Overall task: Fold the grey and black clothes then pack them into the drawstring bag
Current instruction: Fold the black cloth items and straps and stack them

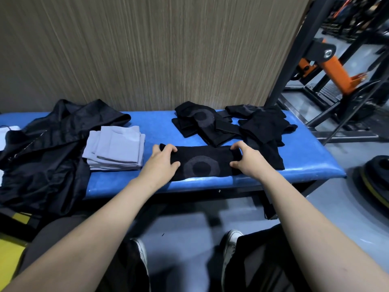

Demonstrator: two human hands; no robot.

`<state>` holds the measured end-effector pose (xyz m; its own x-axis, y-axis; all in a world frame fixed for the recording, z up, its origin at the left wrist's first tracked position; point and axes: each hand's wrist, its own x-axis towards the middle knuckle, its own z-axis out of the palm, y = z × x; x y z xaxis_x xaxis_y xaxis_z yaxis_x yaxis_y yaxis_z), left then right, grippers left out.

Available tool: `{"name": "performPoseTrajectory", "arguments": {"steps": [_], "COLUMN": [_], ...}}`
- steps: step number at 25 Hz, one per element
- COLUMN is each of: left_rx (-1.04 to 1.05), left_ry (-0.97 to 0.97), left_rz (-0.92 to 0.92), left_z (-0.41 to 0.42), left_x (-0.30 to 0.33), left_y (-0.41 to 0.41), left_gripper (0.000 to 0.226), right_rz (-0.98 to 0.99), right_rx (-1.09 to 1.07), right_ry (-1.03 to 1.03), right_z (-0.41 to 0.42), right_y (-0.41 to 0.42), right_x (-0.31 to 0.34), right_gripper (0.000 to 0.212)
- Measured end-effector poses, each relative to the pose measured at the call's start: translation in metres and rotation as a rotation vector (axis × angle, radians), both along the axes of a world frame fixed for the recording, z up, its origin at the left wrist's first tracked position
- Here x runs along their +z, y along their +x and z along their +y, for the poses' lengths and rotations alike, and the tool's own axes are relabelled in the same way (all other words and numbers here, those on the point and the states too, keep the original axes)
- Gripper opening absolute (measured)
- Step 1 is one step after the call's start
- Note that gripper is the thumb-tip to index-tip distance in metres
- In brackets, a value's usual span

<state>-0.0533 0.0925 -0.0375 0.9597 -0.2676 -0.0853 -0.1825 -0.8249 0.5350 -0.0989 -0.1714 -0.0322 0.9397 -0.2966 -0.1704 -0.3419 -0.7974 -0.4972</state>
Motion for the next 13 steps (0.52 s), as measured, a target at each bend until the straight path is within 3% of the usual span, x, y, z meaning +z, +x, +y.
{"name": "performPoseTrajectory", "arguments": {"steps": [3, 8, 13], "left_rx": [0.002, -0.008, 0.009], "left_ry": [-0.023, -0.06, -0.124], "left_rz": [0.0, 0.002, 0.018], "left_z": [0.003, 0.006, 0.005], "left_x": [-0.003, -0.003, -0.002], "left_y": [0.002, 0.005, 0.009], "left_gripper": [0.035, 0.031, 0.024], "right_rz": [0.01, -0.137, -0.147], "right_rx": [-0.016, -0.105, -0.167], "right_ry": [0.197, 0.405, 0.448], "right_z": [-0.006, -0.013, -0.016], "right_y": [-0.001, -0.009, -0.009], "right_x": [0.003, 0.008, 0.006], "right_gripper": [0.036, 0.026, 0.041]}}
